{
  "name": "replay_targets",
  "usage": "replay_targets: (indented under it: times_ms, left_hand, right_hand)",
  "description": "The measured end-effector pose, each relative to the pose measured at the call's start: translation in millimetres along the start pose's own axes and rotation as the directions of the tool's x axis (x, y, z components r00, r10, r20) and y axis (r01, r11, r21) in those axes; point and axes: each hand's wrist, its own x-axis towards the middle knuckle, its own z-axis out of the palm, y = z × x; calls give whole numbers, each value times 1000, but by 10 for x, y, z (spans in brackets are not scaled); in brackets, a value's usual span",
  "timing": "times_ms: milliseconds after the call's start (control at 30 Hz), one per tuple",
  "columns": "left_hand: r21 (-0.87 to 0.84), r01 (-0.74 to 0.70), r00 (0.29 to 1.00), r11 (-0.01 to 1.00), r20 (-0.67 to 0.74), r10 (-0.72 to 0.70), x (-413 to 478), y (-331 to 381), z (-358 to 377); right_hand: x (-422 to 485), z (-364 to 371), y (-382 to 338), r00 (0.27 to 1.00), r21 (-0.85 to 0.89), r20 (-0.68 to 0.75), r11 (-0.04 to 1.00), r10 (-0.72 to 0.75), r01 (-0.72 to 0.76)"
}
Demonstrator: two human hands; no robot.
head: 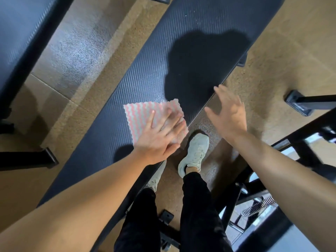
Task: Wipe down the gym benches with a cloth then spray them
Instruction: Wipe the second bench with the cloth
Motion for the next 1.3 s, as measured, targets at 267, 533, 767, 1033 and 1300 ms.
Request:
replay_targets:
  times_ms: [267,533,767,1033,1300]
  left_hand:
    - [-70,489,871,870,-27,-491,703,-704,-351]
    - [-151,635,766,758,-6,-643,1183,-604,-492]
    - [-33,264,965,964,5,-264,1242,167,-377]
    - [35,61,996,998,57,-63,1297,-78,-465]
    - [-55,414,910,908,4,-415,2121,-1061,-964]
  right_hand:
    - [668,-168,96,999,-166,26,986,-30,34]
    - [762,-264,176,994,-114,95,991,-57,68]
    - [863,-457,414,958,-90,226,976,-174,199]
    - [1057,-702,512,982,152,98,977,-164,148]
    - [1416,-855,616,999,-24,33,1000,-7,7]
